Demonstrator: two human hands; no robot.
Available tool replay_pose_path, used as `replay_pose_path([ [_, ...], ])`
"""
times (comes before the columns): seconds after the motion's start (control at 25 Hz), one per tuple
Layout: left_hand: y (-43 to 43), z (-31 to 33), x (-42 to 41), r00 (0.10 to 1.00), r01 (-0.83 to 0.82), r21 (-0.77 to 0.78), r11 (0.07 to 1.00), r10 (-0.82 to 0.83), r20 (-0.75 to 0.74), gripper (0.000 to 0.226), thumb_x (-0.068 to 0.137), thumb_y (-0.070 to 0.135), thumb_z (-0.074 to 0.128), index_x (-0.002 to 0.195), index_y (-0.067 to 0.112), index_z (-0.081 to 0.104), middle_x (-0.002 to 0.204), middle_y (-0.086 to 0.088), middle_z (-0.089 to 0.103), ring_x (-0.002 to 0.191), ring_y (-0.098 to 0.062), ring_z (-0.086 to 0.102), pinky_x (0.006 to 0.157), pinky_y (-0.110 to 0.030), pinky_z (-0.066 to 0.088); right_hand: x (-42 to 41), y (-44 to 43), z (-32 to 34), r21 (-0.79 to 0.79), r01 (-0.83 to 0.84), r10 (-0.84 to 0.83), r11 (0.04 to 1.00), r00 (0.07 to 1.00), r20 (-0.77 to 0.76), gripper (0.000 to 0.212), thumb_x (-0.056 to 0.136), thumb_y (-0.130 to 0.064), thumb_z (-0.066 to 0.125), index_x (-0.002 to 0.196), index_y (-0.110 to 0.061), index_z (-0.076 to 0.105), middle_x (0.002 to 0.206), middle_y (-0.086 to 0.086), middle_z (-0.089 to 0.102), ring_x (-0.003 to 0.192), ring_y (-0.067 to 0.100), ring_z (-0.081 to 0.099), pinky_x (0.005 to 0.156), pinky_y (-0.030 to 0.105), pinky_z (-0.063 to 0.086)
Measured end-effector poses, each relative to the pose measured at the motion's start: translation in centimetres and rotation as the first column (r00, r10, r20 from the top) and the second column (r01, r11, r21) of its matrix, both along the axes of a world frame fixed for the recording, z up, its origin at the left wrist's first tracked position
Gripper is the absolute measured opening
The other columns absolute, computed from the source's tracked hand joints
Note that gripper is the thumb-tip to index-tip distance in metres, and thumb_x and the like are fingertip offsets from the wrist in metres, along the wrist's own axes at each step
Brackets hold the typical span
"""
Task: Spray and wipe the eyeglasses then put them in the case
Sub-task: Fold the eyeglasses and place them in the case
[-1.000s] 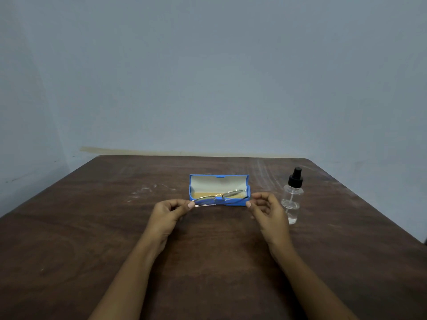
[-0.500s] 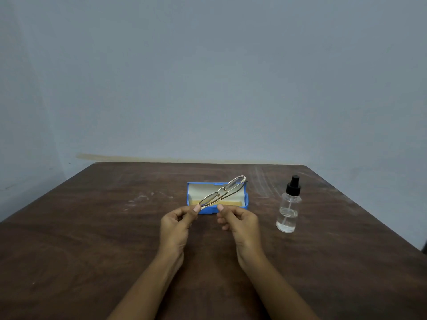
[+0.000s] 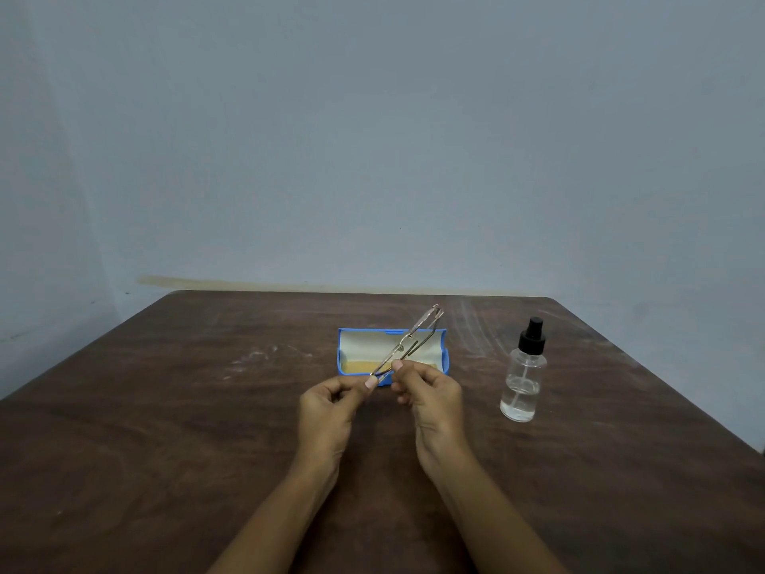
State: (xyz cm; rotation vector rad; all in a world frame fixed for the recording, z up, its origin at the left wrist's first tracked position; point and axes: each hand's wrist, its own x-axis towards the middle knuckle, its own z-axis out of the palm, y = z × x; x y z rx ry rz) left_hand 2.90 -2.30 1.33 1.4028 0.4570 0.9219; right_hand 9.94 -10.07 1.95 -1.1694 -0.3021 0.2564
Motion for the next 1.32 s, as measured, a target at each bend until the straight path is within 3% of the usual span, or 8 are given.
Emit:
replay_pose_path([
  [0.2,0.0,0.0,-0.2,0.99,0.065,0.25,0.966,-0.031,-0.137,0.016,0.071,0.014,0.074,0.057,0.013,0.067,0.04,0.009,0.054,0.041,0.001,0.043,0.046,-0.01,0.035,0.7,-0.8,0.2,-0.004,-0.058,0.058,0.998,0.998,0.02,0.012,0.082,-0.005,0.063,0.087,0.005,0.066,0.061,0.006,0.061,0.051,0.007,0.054,0.046,0.014,0.042],
  [0.36,0.8,0.6,-1.1,0.976,0.117,0.43,0.895,-0.022,-0.219,0.027,0.069,0.034,0.073,0.048,0.019,0.065,0.041,0.005,0.057,0.044,-0.004,0.049,0.049,-0.017,0.039,1.5,-2.2,0.7,-0.077,-0.142,0.147,0.987,0.987,0.061,0.007,0.082,-0.006,0.063,0.077,-0.005,0.068,0.059,0.002,0.066,0.053,0.007,0.056,0.046,0.015,0.041],
  [0.48,2.0,1.0,-1.4,0.987,-0.006,0.364,0.931,0.064,-0.147,0.036,0.08,0.037,0.061,0.052,0.016,0.069,0.038,0.005,0.055,0.04,-0.002,0.046,0.045,-0.012,0.035,2.0,-3.4,1.1,-0.172,-0.26,0.275,0.95,0.959,0.071,0.005,0.08,-0.004,0.063,0.077,-0.003,0.068,0.056,-0.001,0.065,0.053,0.006,0.055,0.046,0.014,0.041],
  [0.6,3.5,0.8,-1.6,0.983,-0.09,0.374,0.923,0.142,-0.114,0.02,0.086,0.021,0.058,0.069,0.028,0.068,0.055,0.008,0.06,0.051,0.002,0.051,0.047,-0.009,0.036,2.2,-4.2,1.2,-0.234,-0.368,0.393,0.9,0.917,0.07,0.008,0.078,0.0,0.063,0.072,-0.003,0.067,0.056,0.001,0.063,0.05,0.006,0.053,0.046,0.014,0.039],
  [0.72,4.7,0.4,-1.6,0.993,-0.064,0.307,0.95,0.091,-0.077,0.022,0.087,0.008,0.055,0.092,0.027,0.066,0.076,0.011,0.065,0.059,0.008,0.054,0.052,-0.005,0.039,2.4,-4.8,1.2,-0.272,-0.451,0.476,0.85,0.879,0.033,0.009,0.077,0.0,0.064,0.069,-0.004,0.068,0.058,0.003,0.062,0.05,0.007,0.052,0.046,0.014,0.04],
  [0.8,5.0,0.4,-1.6,0.999,-0.014,0.234,0.972,0.022,-0.029,0.025,0.087,0.003,0.052,0.101,0.02,0.064,0.075,0.015,0.068,0.058,0.009,0.055,0.052,-0.005,0.04,2.5,-5.2,1.2,-0.304,-0.514,0.537,0.802,0.843,-0.009,0.002,0.07,-0.007,0.069,0.068,-0.006,0.07,0.059,0.001,0.063,0.052,0.006,0.051,0.047,0.014,0.04],
  [1.04,5.0,0.4,-1.7,0.979,0.199,0.145,0.969,-0.204,0.019,0.029,0.087,-0.003,0.049,0.098,0.019,0.066,0.072,0.012,0.073,0.06,0.001,0.059,0.053,-0.01,0.045,3.1,-5.3,0.8,-0.316,-0.62,0.618,0.718,0.777,-0.118,0.017,0.058,-0.014,0.073,0.073,-0.005,0.073,0.064,0.001,0.069,0.056,0.006,0.057,0.052,0.016,0.042],
  [1.32,5.2,0.2,-1.5,0.97,0.241,0.262,0.934,-0.22,-0.107,0.028,0.083,-0.005,0.054,0.085,0.019,0.068,0.066,0.016,0.072,0.054,0.004,0.054,0.05,-0.01,0.04,3.8,-5.1,0.5,-0.206,-0.597,0.546,0.776,0.798,-0.256,0.013,0.06,-0.01,0.069,0.07,-0.004,0.074,0.061,0.003,0.07,0.049,0.004,0.058,0.045,0.01,0.039],
])
